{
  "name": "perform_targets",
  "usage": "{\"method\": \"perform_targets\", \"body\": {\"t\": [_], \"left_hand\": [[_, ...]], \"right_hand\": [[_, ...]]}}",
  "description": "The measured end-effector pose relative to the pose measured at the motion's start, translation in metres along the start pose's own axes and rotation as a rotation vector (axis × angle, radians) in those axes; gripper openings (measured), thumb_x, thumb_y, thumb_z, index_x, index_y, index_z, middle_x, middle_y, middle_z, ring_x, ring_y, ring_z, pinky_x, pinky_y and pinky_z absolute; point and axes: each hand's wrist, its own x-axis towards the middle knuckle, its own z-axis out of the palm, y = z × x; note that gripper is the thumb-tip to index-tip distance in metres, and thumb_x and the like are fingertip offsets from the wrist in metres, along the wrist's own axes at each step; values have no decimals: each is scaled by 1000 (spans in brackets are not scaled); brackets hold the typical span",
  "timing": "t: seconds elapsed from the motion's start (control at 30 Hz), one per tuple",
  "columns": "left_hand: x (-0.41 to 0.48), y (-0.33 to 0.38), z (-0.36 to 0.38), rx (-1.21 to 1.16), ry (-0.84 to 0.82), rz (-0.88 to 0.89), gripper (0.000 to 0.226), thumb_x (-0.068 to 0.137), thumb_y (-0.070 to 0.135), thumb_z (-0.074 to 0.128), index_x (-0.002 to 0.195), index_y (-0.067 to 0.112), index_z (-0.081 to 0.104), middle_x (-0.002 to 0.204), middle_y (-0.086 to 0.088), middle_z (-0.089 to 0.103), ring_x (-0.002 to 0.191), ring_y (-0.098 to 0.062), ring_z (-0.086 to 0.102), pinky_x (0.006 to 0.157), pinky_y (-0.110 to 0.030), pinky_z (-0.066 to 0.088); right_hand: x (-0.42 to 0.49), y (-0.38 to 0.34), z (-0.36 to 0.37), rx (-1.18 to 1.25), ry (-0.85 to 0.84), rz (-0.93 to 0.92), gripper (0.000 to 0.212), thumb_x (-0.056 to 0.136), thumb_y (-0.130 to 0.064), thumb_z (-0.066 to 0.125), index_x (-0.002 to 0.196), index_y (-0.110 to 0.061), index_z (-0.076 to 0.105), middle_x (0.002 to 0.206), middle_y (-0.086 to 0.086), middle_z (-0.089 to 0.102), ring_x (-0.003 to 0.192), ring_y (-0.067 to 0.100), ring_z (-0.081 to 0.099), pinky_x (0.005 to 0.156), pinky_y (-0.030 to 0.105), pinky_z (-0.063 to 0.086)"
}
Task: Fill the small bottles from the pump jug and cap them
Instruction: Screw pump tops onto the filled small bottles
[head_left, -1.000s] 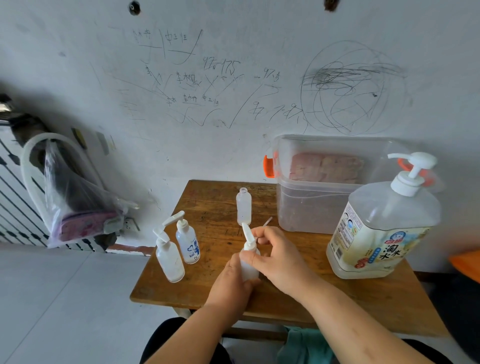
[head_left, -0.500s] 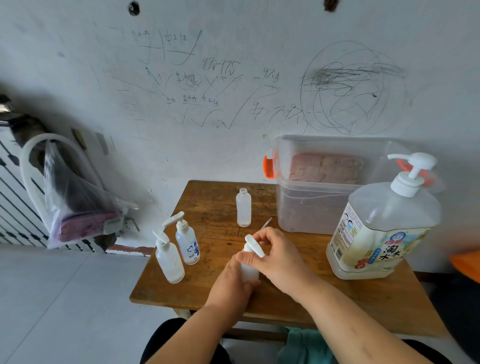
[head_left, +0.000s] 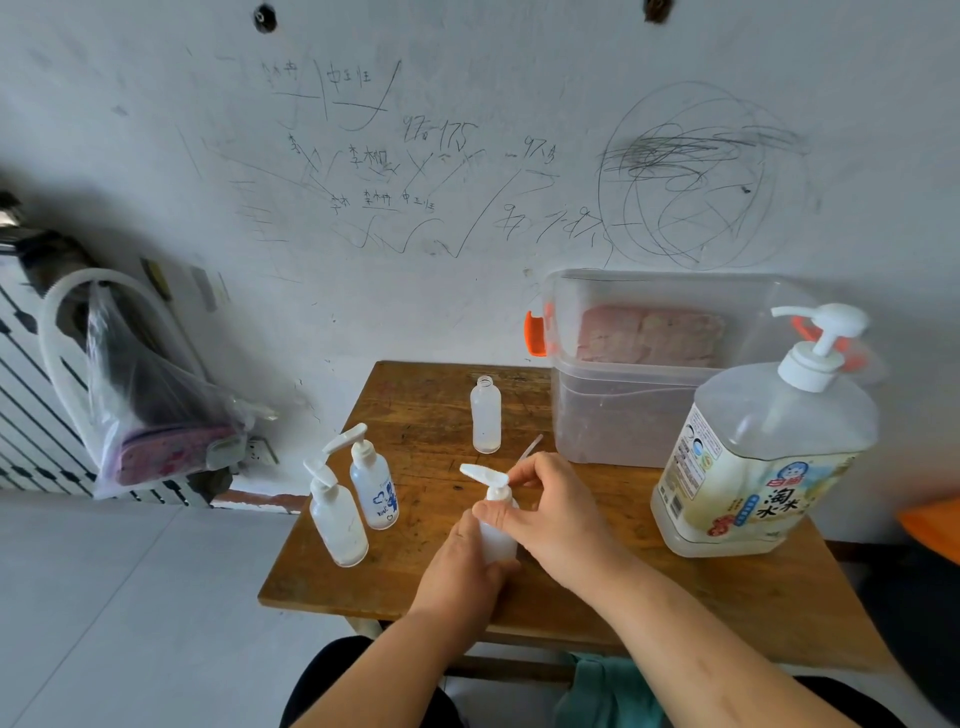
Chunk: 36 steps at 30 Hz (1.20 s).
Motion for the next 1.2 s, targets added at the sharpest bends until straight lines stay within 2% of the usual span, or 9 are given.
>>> {"method": "perform_targets", "body": {"t": [0.1,0.23,0.4,0.53,0.63,0.8,0.93,1.1,1.2], "left_hand": [[0,-1,0,-11,9,33,61,89,30,67,141,33,35,136,10,53,124,-11,51,106,-32,41],[0,-1,0,5,6,4,64,91,30,65,146,28,31,139,7,52,127,-14,51,107,-31,41],[-1,-2,0,-8,13,45,59,90,27,65,140,32,36,135,9,54,122,-10,52,107,-32,43],[0,-1,0,6,13,1,64,90,28,66,144,29,33,138,7,53,127,-13,51,108,-32,41],[1,-3,1,-3,6,16,60,90,28,65,142,31,35,137,8,53,125,-12,51,107,-31,41],[2,-3,2,0,10,3,61,89,30,66,142,30,35,136,9,53,126,-12,52,108,-31,42],[3,-4,2,-2,1,8,60,90,28,66,141,32,36,136,10,54,125,-11,52,109,-32,42],[2,-4,3,10,-5,-20,64,91,30,65,146,28,32,136,8,54,123,-12,53,107,-31,44],[2,-5,3,-1,2,12,71,90,30,65,150,29,27,141,9,51,128,-12,49,109,-32,41]], "right_hand": [[-2,1,-1,5,-55,-53,28,86,-38,64,110,-34,51,115,-17,48,110,3,48,88,17,46],[-1,-3,1,-37,27,-13,28,81,-43,69,98,-32,49,108,-12,51,101,6,52,84,17,47],[-3,1,2,-43,-60,-64,32,88,-40,62,116,-31,50,124,-14,47,118,5,47,96,21,47],[-2,-1,5,-39,38,32,45,80,-47,69,116,-27,49,114,-11,51,106,5,51,86,16,47],[-4,1,3,19,-38,-9,46,84,-40,67,124,-27,48,121,-13,48,114,4,49,94,21,48],[-4,-1,3,27,56,0,32,79,-38,73,102,-28,54,107,-12,52,100,7,54,84,15,49],[-5,2,1,41,-60,-38,34,83,-36,69,112,-31,53,117,-16,49,111,4,50,94,21,49],[-4,0,3,-8,34,33,34,78,-40,73,102,-32,51,110,-13,52,105,6,51,87,18,48],[-7,1,0,27,-50,-5,37,82,-39,69,113,-34,50,119,-17,47,115,2,45,95,19,45]]}}
